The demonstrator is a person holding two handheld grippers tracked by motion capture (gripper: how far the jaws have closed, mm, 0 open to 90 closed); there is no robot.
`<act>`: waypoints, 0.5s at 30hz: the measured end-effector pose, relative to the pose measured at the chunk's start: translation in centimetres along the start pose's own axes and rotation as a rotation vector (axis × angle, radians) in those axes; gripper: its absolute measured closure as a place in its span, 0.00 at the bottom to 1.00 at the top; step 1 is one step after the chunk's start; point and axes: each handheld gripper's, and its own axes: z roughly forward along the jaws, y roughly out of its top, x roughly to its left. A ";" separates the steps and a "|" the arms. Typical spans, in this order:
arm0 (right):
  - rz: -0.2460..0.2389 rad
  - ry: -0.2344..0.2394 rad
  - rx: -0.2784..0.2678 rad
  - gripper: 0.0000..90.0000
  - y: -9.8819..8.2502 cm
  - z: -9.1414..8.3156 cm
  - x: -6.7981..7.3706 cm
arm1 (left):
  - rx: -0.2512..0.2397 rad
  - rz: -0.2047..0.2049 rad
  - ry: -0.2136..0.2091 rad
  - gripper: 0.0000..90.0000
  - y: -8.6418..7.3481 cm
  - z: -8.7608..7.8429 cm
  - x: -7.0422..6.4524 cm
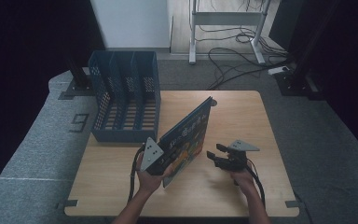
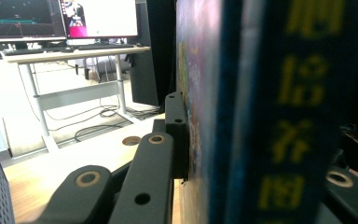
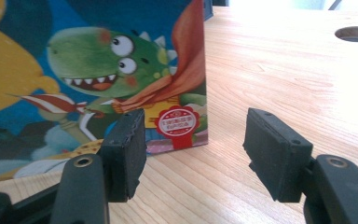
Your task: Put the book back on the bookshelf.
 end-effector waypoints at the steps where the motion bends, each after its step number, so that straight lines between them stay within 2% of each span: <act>1: 0.001 -0.004 0.001 0.42 0.0 0.0 -0.1 | 0.000 -0.001 -0.002 0.91 0.1 0.0 0.0; 10: 0.018 -0.027 0.010 0.42 -0.5 -0.5 -0.7 | 0.005 -0.004 -0.010 0.91 0.4 -0.2 0.2; 15: 0.004 -0.086 0.043 0.41 -1.1 -0.8 -1.1 | 0.004 -0.014 -0.012 0.91 0.7 -0.4 0.5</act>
